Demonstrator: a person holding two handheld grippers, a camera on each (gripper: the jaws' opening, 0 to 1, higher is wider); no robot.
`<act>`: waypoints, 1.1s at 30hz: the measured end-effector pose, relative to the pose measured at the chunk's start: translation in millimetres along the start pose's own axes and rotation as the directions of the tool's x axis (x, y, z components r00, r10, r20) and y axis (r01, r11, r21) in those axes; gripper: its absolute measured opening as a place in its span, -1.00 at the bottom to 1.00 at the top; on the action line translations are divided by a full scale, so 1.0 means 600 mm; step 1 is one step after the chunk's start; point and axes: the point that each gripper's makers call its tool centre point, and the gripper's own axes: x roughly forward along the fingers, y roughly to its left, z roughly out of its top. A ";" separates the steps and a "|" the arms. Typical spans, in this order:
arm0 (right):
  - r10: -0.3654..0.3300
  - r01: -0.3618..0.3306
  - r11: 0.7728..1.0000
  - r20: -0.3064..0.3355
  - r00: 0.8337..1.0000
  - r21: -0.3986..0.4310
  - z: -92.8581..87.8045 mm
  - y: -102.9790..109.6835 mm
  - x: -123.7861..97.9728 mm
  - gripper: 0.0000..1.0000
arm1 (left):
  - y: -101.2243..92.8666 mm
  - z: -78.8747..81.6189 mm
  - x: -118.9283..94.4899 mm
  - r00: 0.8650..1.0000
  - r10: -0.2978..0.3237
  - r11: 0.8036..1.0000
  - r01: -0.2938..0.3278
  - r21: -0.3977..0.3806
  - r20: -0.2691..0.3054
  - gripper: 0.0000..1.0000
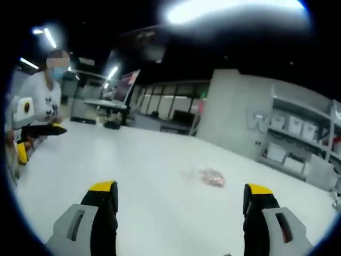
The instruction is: Open the resealable bag by pulling the two sides of the seal apart until the entire bag opening is separated and visibly accessible.
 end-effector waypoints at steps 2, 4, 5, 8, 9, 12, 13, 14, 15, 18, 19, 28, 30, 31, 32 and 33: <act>-0.006 0.006 1.000 0.006 1.000 0.000 0.002 -0.001 -0.004 0.99 | -0.001 -0.001 0.001 1.000 -0.002 1.000 0.002 -0.003 -0.001 0.99; -0.011 0.011 1.000 0.008 1.000 0.001 0.003 0.000 -0.010 0.99 | -0.003 -0.002 0.001 1.000 -0.004 1.000 0.004 -0.004 -0.003 0.99; -0.012 0.012 1.000 0.009 1.000 0.000 0.004 0.000 -0.013 0.99 | -0.004 -0.002 0.001 1.000 -0.006 1.000 0.006 -0.005 -0.002 0.99; -0.017 0.017 1.000 0.014 1.000 -0.002 0.005 0.003 -0.025 0.99 | -0.003 0.000 0.000 1.000 -0.005 1.000 0.005 -0.010 0.001 0.99; -0.019 0.019 1.000 0.015 1.000 -0.001 0.005 0.004 -0.029 0.99 | -0.001 0.000 0.000 1.000 -0.004 1.000 0.004 -0.010 0.001 0.99; -0.029 0.029 1.000 0.016 0.999 0.002 0.003 0.007 -0.038 0.99 | 0.002 0.000 0.000 1.000 0.000 1.000 0.000 -0.016 0.000 0.99; -0.033 0.033 0.999 0.014 0.999 0.001 0.001 0.009 -0.042 0.99 | 0.003 -0.001 -0.001 1.000 -0.001 1.000 0.001 -0.020 -0.001 0.99; -0.035 0.035 0.999 0.015 0.999 -0.001 0.001 0.011 -0.045 0.99 | 0.003 -0.001 -0.001 1.000 -0.002 1.000 0.002 -0.023 0.000 0.99; -0.040 0.040 0.999 0.018 0.999 -0.005 0.001 0.011 -0.048 0.99 | 0.003 -0.001 -0.001 1.000 -0.002 1.000 0.002 -0.024 0.000 0.99; -0.047 0.048 0.999 0.017 0.999 -0.022 0.002 0.012 -0.053 0.99 | 0.003 -0.001 -0.001 1.000 -0.004 1.000 0.003 -0.025 -0.002 0.99; -0.046 0.047 0.999 0.016 0.999 -0.025 0.002 0.013 -0.054 0.99 | 0.003 -0.001 -0.001 1.000 -0.004 1.000 0.004 -0.025 -0.002 0.99; -0.045 0.045 0.999 0.012 0.999 -0.030 -0.001 0.021 -0.069 0.99 | 0.003 0.000 -0.001 1.000 -0.004 1.000 0.004 -0.027 0.000 0.98; -0.047 0.047 0.998 0.011 0.999 -0.029 -0.002 0.022 -0.071 0.99 | 0.003 0.000 0.000 1.000 -0.006 1.000 0.006 -0.028 0.000 0.98; -0.046 0.046 0.998 0.008 0.999 -0.029 -0.003 0.022 -0.072 0.99 | 0.003 0.000 0.000 1.000 -0.006 1.000 0.006 -0.028 0.001 0.98; -0.047 0.048 0.998 0.008 0.999 -0.030 -0.003 0.022 -0.073 0.99 | 0.002 0.001 0.000 1.000 -0.006 1.000 0.007 -0.028 0.001 0.98; -0.048 0.049 0.998 0.007 0.999 -0.032 -0.004 0.022 -0.073 0.99 | 0.003 0.001 0.000 1.000 -0.007 1.000 0.007 -0.027 0.001 0.98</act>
